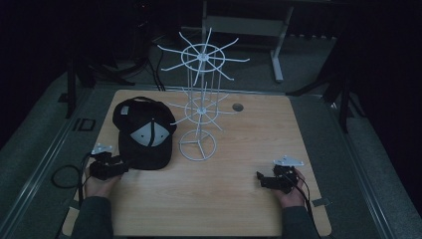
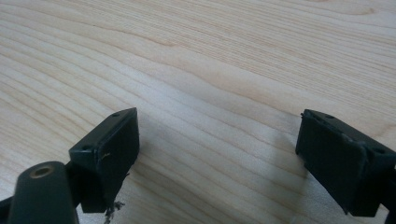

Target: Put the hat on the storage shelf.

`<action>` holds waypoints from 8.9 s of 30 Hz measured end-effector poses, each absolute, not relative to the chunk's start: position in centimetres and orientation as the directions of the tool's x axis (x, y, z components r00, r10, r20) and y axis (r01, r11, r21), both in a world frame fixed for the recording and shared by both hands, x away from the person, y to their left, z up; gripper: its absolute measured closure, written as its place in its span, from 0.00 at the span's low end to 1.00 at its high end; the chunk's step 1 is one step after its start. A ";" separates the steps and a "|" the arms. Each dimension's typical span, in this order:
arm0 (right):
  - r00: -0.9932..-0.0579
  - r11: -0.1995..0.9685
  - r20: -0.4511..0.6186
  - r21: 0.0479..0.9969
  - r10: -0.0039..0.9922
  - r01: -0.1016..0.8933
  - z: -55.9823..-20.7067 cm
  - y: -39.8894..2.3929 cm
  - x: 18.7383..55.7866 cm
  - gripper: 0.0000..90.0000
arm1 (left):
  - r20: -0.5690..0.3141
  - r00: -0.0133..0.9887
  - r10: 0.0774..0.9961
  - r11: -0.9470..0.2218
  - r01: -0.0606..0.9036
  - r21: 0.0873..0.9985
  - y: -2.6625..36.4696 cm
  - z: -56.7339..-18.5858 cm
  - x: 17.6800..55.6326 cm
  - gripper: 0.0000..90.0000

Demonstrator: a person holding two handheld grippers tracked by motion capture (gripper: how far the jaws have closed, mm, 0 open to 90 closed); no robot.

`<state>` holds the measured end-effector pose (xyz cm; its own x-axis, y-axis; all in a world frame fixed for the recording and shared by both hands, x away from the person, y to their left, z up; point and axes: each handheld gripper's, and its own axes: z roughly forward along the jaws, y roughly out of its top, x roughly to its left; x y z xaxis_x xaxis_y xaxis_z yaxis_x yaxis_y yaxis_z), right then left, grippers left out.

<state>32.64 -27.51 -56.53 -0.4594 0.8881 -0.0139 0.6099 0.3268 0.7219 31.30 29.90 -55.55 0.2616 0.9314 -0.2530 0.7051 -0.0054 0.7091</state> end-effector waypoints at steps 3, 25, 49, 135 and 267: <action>-0.459 0.326 -0.014 0.722 0.888 0.610 -56.5 -27.5 32.6 0.15 | -0.262 0.259 0.930 0.001 0.710 0.704 29.9 -55.8 31.6 0.38; -0.459 0.326 -0.013 0.722 0.889 0.611 -56.5 -27.5 32.6 0.15 | -0.323 0.275 0.906 0.028 0.720 0.693 30.8 -56.7 32.3 0.38; -0.458 0.325 -0.012 0.722 0.889 0.611 -56.5 -27.5 32.6 0.15 | -0.344 0.428 0.835 -0.058 0.691 0.720 28.1 -56.2 32.5 0.61; -0.458 0.325 -0.012 0.722 0.889 0.611 -56.5 -27.5 32.6 0.15 | -0.191 0.433 0.881 -0.048 0.483 0.875 27.0 -47.7 31.4 0.96; -0.458 0.325 -0.013 0.722 0.889 0.611 -56.5 -27.5 32.6 0.15 | -0.061 0.408 0.911 -0.057 0.271 0.961 25.7 -40.6 28.4 0.96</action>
